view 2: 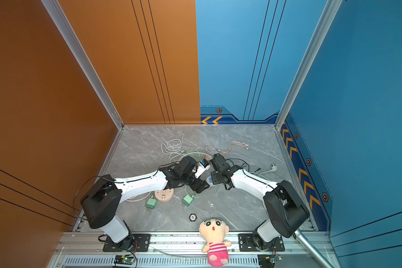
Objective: Insert plugs into power strip
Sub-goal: Place the power cord at the center of the table.
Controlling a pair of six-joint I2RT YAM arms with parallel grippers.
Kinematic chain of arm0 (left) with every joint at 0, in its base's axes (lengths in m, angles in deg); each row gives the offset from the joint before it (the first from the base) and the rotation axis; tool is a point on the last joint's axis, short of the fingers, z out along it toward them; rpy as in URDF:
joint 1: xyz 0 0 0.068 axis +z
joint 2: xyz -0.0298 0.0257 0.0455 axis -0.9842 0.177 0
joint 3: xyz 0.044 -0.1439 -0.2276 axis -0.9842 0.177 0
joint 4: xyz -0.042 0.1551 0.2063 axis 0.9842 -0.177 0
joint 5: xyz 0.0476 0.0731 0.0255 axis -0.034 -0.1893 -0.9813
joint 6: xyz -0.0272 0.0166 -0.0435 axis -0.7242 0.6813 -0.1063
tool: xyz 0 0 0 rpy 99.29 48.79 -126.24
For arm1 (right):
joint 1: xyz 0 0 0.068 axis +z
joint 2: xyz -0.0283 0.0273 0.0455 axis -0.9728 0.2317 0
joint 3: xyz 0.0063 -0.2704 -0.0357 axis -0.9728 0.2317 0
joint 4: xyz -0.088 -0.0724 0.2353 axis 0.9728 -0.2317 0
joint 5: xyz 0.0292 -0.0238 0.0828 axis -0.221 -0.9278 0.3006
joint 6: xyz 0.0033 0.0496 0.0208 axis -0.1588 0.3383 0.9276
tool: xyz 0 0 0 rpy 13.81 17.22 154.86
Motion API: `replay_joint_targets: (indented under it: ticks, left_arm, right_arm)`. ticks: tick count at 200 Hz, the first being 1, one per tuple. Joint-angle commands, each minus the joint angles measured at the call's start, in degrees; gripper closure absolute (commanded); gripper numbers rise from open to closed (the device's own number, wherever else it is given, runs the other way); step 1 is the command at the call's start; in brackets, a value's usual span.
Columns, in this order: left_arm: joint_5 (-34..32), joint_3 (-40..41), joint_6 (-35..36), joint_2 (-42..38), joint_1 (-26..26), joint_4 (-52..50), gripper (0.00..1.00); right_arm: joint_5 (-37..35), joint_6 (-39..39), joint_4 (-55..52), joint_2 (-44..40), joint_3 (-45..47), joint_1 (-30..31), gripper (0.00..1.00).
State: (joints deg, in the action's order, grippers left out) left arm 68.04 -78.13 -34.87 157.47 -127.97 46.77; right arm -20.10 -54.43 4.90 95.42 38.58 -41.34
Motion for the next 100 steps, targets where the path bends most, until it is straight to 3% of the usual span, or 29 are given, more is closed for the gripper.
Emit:
replay_joint_targets:
  ticks: [1,62,100]
  left_arm:
    - [-1.4,-1.8,-0.1,3.7,-0.6,5.1,0.16]
    - [-3.8,-3.4,0.0,9.4,-0.9,6.9,0.17]
    - [-4.6,-4.8,0.9,11.0,-0.6,7.0,0.20]
  right_arm:
    - [-1.7,2.5,0.0,3.2,1.7,0.5,1.00]
    - [-1.9,3.0,0.0,5.0,1.1,0.9,1.00]
    - [-2.0,2.7,-1.4,5.4,-0.4,1.2,0.89]
